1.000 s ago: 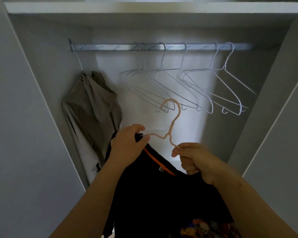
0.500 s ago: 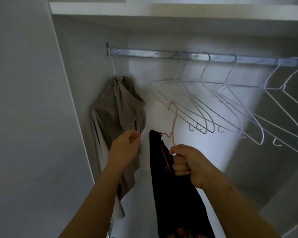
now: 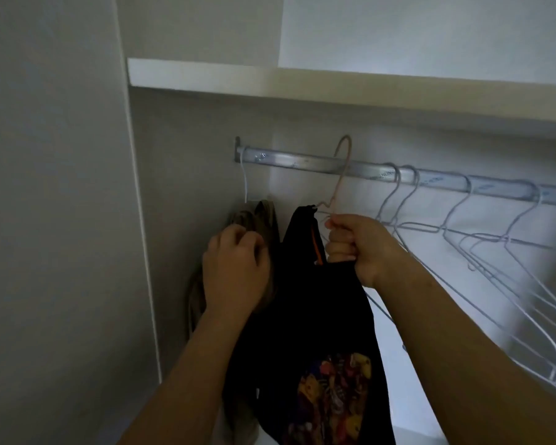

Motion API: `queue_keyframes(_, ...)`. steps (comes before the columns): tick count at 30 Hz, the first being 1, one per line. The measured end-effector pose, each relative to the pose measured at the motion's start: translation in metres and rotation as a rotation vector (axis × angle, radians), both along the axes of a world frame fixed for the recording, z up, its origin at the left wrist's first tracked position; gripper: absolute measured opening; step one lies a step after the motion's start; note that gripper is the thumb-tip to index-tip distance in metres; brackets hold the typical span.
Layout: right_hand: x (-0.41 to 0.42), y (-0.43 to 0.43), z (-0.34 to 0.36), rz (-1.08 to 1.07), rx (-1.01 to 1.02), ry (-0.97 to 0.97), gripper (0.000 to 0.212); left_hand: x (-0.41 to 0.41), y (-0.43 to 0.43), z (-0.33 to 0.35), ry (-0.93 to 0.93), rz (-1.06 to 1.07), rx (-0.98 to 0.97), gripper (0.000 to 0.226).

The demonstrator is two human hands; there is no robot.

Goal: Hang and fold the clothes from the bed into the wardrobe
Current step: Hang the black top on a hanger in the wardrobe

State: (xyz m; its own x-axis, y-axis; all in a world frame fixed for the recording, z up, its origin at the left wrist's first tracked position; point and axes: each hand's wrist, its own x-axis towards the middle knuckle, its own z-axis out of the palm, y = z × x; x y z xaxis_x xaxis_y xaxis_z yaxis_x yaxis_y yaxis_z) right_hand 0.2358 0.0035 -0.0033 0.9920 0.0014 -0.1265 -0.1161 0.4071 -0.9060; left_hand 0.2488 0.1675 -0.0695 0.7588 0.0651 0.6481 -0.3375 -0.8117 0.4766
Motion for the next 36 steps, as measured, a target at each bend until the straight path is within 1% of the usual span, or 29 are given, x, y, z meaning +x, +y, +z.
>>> queue_keyframes(2, 0.024, 0.007, 0.011, -0.027, -0.024, -0.016, 0.031, 0.016, 0.004, 0.0, 0.022, 0.007, 0.021, 0.025)
queue_keyframes(5, 0.057, 0.019, 0.02, -0.03, -0.045, -0.006, 0.032, 0.033, 0.009, -0.006, 0.118, 0.029, 0.067, 0.031)
queue_keyframes(9, 0.093, 0.037, 0.006, -0.042, -0.115, 0.069, 0.035, 0.045, 0.016, -0.023, 0.259, 0.068, 0.143, 0.029)
queue_keyframes(12, 0.106, 0.05, -0.017, -0.059, -0.146, 0.121, 0.034, 0.05, 0.023, -0.033, 0.366, 0.037, 0.14, 0.027)
queue_keyframes(15, 0.115, 0.063, -0.028, -0.091, -0.087, 0.116, 0.034, 0.052, 0.029, -0.041, 0.406, -0.004, 0.071, 0.03)
queue_keyframes(17, 0.121, 0.07, -0.031, -0.136, -0.078, 0.102, 0.033, 0.052, 0.031, -0.043, 0.406, -0.033, 0.003, 0.035)
queue_keyframes(19, 0.124, 0.075, -0.035, -0.181, -0.123, 0.083, 0.033, 0.049, 0.032, -0.044, 0.397, -0.044, -0.049, 0.037)
queue_keyframes(23, 0.119, 0.075, -0.047, -0.258, -0.321, 0.012, 0.027, 0.039, 0.035, -0.045, 0.352, -0.034, -0.12, 0.034)
queue_keyframes(27, 0.101, 0.074, -0.066, -0.34, -0.597, -0.094, 0.014, 0.021, 0.035, -0.043, 0.253, -0.022, -0.14, 0.031)
queue_keyframes(28, 0.093, 0.074, -0.07, -0.358, -0.624, -0.119, 0.018, 0.014, 0.034, -0.042, 0.224, -0.023, -0.133, 0.03)
queue_keyframes(31, 0.06, 0.07, -0.085, -0.343, -0.601, -0.12, 0.042, -0.013, 0.027, -0.039, 0.155, -0.039, -0.163, 0.027)
queue_keyframes(33, 0.033, 0.062, -0.096, -0.303, -0.553, -0.104, 0.046, -0.032, 0.021, -0.038, 0.127, -0.049, -0.175, 0.025)
queue_keyframes(36, -0.014, 0.047, -0.111, -0.298, -0.489, -0.052, 0.043, -0.065, 0.006, -0.042, 0.081, -0.084, -0.193, 0.021)
